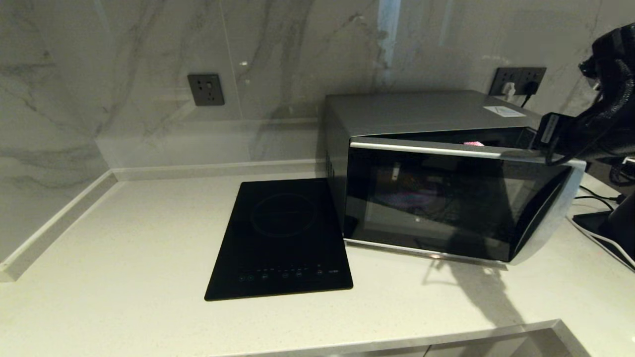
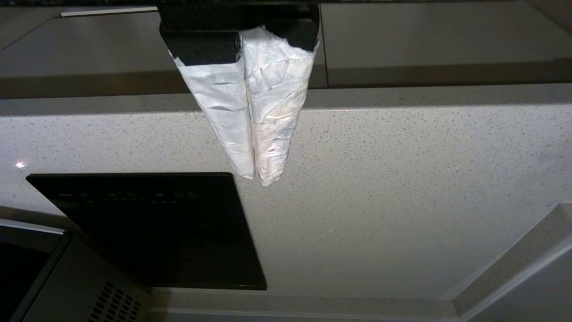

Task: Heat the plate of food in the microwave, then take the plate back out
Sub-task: Open the microwave oven

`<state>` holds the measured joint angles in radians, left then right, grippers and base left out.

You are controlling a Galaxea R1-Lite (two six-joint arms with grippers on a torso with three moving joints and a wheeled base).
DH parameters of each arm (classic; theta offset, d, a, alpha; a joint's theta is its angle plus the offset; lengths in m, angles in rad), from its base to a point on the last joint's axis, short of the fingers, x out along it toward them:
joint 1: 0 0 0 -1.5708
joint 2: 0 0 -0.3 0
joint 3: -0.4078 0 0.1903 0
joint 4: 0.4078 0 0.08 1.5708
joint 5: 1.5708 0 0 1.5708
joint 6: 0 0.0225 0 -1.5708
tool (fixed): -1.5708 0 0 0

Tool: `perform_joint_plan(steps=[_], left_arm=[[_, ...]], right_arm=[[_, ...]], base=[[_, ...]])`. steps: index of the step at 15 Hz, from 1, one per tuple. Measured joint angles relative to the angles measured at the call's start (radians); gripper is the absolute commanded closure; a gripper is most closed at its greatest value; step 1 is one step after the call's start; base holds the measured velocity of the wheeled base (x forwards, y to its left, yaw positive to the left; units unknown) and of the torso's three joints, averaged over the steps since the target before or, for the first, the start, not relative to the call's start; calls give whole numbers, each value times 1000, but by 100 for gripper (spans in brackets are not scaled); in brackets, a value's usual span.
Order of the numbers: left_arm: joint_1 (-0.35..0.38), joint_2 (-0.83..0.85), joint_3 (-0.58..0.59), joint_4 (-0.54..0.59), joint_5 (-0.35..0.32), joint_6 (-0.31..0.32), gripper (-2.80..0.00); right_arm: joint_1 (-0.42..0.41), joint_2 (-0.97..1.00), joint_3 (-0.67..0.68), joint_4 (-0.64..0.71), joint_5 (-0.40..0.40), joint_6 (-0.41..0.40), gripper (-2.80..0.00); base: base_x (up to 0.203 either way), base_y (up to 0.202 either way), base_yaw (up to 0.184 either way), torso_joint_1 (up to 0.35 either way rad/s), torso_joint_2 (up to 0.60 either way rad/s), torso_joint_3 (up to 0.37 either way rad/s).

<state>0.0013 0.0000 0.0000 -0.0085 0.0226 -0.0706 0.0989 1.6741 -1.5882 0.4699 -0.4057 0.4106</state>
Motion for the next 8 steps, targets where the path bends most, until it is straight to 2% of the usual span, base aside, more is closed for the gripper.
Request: perform_joint_plan(steps=[8], left_arm=[[0, 0, 0, 0, 0, 0, 0]], right_arm=[[1, -345, 213, 104, 115, -2, 0]], base=[[0, 0, 0, 0, 0, 0]])
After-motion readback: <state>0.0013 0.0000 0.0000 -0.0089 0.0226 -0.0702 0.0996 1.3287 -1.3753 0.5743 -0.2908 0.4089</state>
